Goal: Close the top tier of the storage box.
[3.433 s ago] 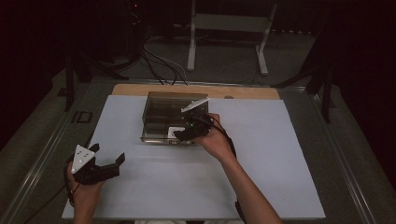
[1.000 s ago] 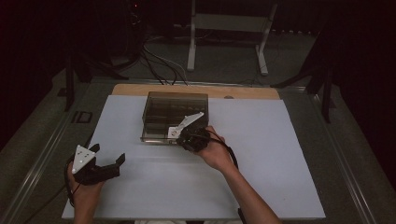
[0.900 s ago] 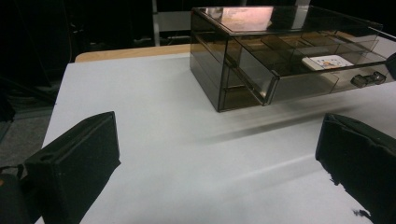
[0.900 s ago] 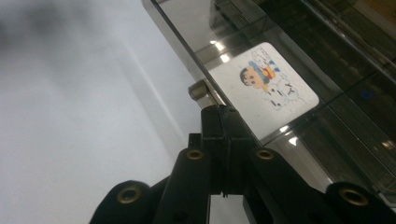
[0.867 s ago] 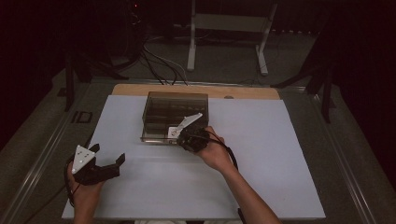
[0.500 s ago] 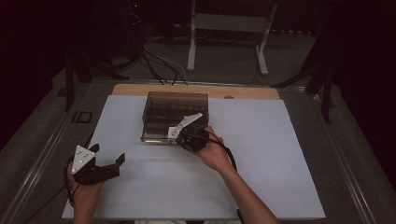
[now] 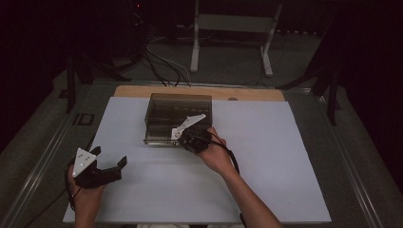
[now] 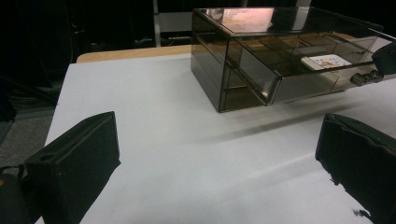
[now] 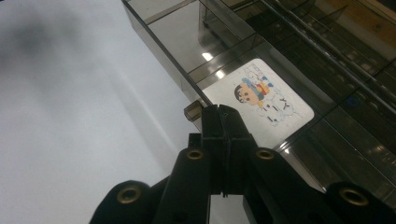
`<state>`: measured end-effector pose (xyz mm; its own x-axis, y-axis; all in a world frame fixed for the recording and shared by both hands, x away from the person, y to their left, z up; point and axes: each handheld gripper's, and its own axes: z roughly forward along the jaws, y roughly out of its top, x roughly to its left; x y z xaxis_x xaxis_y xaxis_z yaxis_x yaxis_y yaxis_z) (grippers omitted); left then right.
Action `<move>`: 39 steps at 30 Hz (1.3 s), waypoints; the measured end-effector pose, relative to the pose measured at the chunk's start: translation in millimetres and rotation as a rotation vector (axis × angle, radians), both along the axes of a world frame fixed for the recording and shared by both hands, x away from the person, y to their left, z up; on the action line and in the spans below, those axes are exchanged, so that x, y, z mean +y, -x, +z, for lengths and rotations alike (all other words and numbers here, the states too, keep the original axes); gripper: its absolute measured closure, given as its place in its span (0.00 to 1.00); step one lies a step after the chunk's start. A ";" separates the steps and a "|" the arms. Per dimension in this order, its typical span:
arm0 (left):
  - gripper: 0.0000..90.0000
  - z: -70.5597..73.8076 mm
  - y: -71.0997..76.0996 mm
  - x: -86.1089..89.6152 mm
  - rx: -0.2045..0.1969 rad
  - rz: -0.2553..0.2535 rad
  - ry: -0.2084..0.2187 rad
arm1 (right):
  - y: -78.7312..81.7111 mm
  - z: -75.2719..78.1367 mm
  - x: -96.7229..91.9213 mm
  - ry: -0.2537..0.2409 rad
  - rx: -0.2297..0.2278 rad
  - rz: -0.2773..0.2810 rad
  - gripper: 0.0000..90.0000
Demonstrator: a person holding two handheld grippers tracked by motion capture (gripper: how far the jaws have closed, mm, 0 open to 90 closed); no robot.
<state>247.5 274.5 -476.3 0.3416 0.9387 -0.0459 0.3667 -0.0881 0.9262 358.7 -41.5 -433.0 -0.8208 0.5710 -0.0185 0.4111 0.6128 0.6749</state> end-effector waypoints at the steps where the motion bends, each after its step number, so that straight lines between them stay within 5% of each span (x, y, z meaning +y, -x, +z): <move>1: 0.01 0.0 0.1 0.1 -0.001 0.001 0.000 | 0.2 -0.1 0.4 0.000 -0.001 0.000 1.00; 10: 0.01 -0.2 -0.1 0.3 0.000 0.001 -0.001 | 2.8 -3.9 7.5 0.026 0.007 0.043 0.99; 29: 0.01 -0.4 0.1 1.3 0.001 0.003 0.002 | 2.1 -3.1 17.3 0.016 -0.003 0.030 1.00; 39: 0.01 -0.4 0.4 1.7 0.001 0.005 0.004 | 7.0 -11.6 24.5 0.089 0.007 0.080 1.00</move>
